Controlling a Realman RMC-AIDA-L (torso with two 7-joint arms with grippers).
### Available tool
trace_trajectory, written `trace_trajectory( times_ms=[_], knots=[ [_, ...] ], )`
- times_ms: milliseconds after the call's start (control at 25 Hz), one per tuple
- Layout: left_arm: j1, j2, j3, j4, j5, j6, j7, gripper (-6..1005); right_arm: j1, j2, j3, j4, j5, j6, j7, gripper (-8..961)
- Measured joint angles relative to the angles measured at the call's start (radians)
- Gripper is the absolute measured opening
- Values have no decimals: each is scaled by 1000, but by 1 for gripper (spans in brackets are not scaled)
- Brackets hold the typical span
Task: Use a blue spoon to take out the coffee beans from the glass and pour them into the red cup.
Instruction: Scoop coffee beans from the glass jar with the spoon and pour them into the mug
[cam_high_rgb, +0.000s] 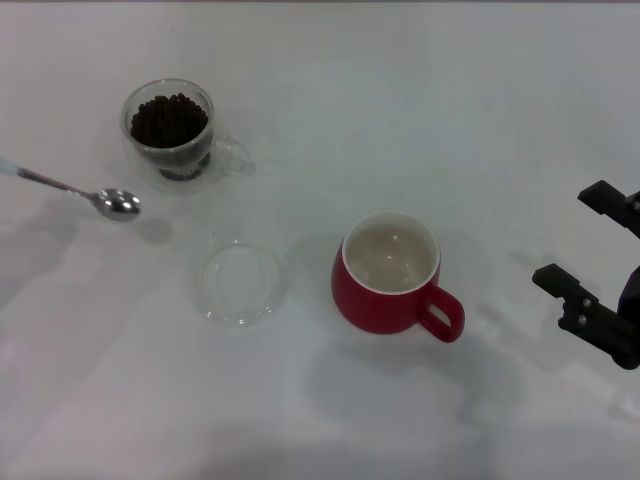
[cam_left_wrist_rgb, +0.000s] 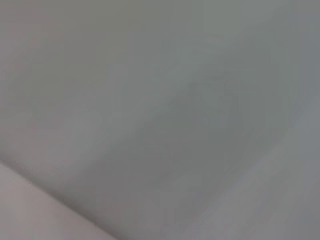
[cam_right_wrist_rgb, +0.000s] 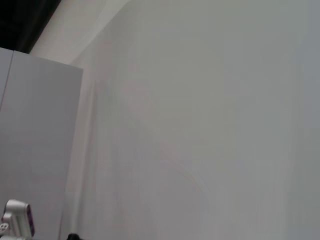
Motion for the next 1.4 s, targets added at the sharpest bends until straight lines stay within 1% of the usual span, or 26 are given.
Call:
trace_trajectory(
  times_ms=[80, 120, 200, 280, 320, 360, 400, 520, 560, 680, 720, 760, 840, 960, 1120, 1160, 1200, 1240, 1280, 1360, 1400],
  knots=[
    [-15, 21, 1, -5, 7, 4, -15, 122, 2, 0, 0, -1, 0, -1, 0, 801],
    [-31, 36, 2, -11, 15, 2, -28, 122, 4, 0, 1, -2, 0, -2, 0, 801],
    [-59, 52, 2, -35, 29, -9, -61, 121, 7, 1, 1, -7, 0, -4, -1, 801],
    [-93, 63, 2, -77, 43, -23, -105, 121, 9, 2, 2, -15, 0, -5, -2, 801],
    [-93, 63, 2, -77, 43, -23, -105, 121, 9, 2, 3, -20, 0, -5, -2, 801],
    [-112, 67, 2, -95, 52, -28, -127, 121, 9, 2, 4, -24, 0, -3, -2, 801],
    [-156, 80, 3, -117, 77, -36, -169, 121, 10, 2, 6, -27, 1, 1, -2, 801],
    [-218, 98, 2, -126, 133, -67, -217, 121, 16, 2, 7, -38, 1, 9, -2, 801],
    [-254, 106, 2, -127, 170, -94, -241, 121, 17, 2, 9, -40, 1, 11, -2, 801],
    [-299, 117, 2, -128, 208, -124, -274, 121, 19, 3, 14, -49, 2, 16, -2, 801],
    [-299, 117, 2, -128, 208, -124, -274, 121, 19, 3, 15, -51, 2, 17, -2, 801],
    [-336, 127, 3, -129, 241, -160, -312, 121, 19, 3, 15, -53, 2, 19, -2, 801],
    [-359, 134, 4, -128, 268, -184, -332, 121, 19, 4, 15, -56, 2, 23, -2, 801],
    [-415, 140, 4, -126, 338, -242, -370, 120, 20, 5, 15, -61, 2, 26, -1, 800],
    [-450, 140, 4, -122, 382, -278, -380, 120, 16, 6, 15, -65, 3, 28, 0, 800],
    [-475, 136, 4, -120, 408, -306, -380, 120, 15, 6, 15, -65, 3, 28, 1, 800],
    [-475, 136, 4, -120, 408, -306, -380, 120, 14, 6, 15, -65, 3, 28, 2, 799],
    [-490, 126, 4, -119, 420, -331, -376, 120, 13, 6, 15, -65, 3, 28, 3, 799],
    [-490, 126, 4, -119, 420, -331, -376, 120, 13, 7, 15, -66, 3, 28, 3, 799],
    [-500, 111, 4, -112, 427, -361, -357, 121, 12, 7, 15, -67, 3, 28, 4, 799],
    [-501, 108, 4, -110, 429, -368, -351, 121, 11, 8, 15, -68, 3, 28, 5, 799]
  ],
)
